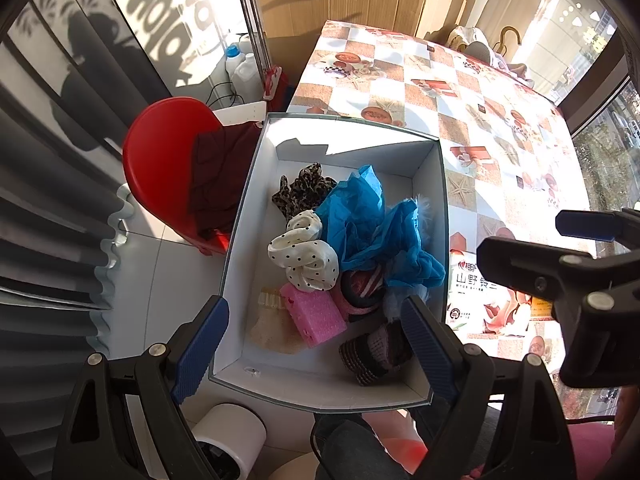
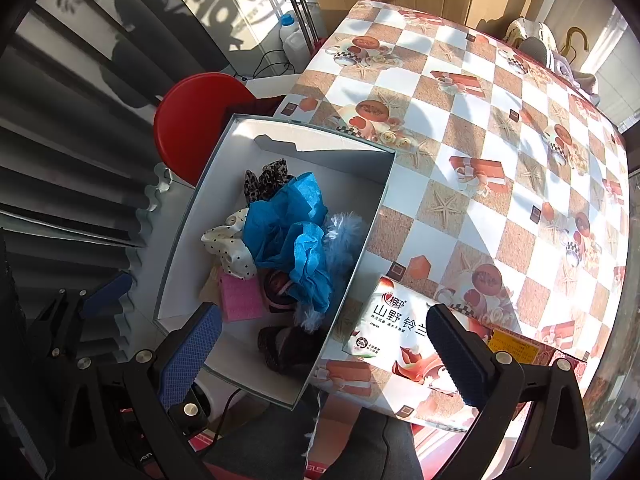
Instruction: Organize soft objects
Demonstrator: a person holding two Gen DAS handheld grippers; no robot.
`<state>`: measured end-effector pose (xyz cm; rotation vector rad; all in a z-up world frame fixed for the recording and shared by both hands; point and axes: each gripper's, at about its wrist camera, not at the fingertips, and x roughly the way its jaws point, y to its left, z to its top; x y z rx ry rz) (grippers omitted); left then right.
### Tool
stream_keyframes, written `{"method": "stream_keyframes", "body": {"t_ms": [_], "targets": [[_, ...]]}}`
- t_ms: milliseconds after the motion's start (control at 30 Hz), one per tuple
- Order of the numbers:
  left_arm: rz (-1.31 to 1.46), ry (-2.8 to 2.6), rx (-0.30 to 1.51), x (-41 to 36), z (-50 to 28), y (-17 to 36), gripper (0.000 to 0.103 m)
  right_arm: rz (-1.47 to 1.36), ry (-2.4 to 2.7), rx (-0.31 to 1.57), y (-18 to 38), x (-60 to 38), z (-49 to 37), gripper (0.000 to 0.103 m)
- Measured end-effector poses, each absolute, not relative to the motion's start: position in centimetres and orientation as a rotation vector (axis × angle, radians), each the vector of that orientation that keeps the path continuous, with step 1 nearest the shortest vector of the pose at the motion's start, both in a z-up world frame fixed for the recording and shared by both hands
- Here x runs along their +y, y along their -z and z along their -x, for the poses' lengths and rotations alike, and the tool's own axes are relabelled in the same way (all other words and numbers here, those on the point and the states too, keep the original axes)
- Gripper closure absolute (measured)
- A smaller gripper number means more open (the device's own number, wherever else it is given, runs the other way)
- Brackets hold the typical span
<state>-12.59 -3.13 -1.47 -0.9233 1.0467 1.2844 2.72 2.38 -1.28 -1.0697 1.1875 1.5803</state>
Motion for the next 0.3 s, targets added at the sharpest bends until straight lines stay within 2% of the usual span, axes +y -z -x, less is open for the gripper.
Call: {"method": "stream_keyframes", "body": {"t_ms": [167,300], "targets": [[0.932,-1.29,1.039,-3.27,12.79,1.48,0.013,1.069,-1.58,1.189,1.26,2.25,-2.77,0.0],[0.915,-1.29,0.964,-3.56,13.24,0.57,0.013,1.068,-1.581,1.189,1.26,2.2,-2.81,0.0]]}}
